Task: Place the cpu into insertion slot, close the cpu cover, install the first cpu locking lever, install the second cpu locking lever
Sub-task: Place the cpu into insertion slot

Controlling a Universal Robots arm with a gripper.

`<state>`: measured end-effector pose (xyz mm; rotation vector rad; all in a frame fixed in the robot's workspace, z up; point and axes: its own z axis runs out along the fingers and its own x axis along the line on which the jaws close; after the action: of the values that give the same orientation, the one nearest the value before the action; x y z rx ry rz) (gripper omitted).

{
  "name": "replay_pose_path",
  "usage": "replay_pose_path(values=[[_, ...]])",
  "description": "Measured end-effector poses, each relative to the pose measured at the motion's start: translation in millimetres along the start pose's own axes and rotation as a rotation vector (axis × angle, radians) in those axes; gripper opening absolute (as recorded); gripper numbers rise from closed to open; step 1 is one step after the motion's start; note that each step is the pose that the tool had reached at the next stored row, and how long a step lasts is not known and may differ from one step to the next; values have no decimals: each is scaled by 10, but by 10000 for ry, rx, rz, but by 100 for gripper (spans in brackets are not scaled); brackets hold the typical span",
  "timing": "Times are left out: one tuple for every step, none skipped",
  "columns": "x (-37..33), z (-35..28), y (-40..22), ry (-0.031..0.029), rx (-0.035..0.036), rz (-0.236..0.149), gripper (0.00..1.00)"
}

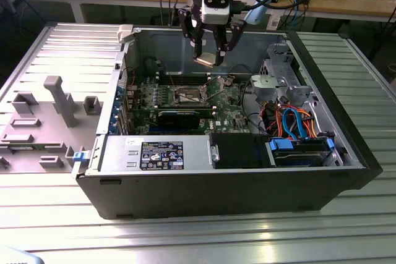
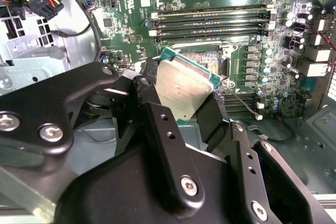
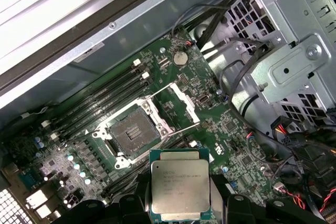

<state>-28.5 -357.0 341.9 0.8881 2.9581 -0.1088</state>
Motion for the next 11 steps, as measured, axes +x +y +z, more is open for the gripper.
replay_pose_path(values=[[0, 0, 0, -2, 4, 1, 55], [0, 0, 0, -5, 8, 1, 55], [0, 0, 0, -8, 14, 2, 55], [0, 0, 0, -12, 20, 3, 55], [0, 0, 0, -15, 24, 4, 55], [0, 0, 0, -18, 27, 4, 55], [0, 0, 0, -22, 34, 5, 55], [0, 0, 0, -24, 38, 6, 55], [0, 0, 0, -28, 44, 6, 55], [0, 0, 0, -33, 52, 7, 55], [0, 0, 0, -36, 56, 7, 55]])
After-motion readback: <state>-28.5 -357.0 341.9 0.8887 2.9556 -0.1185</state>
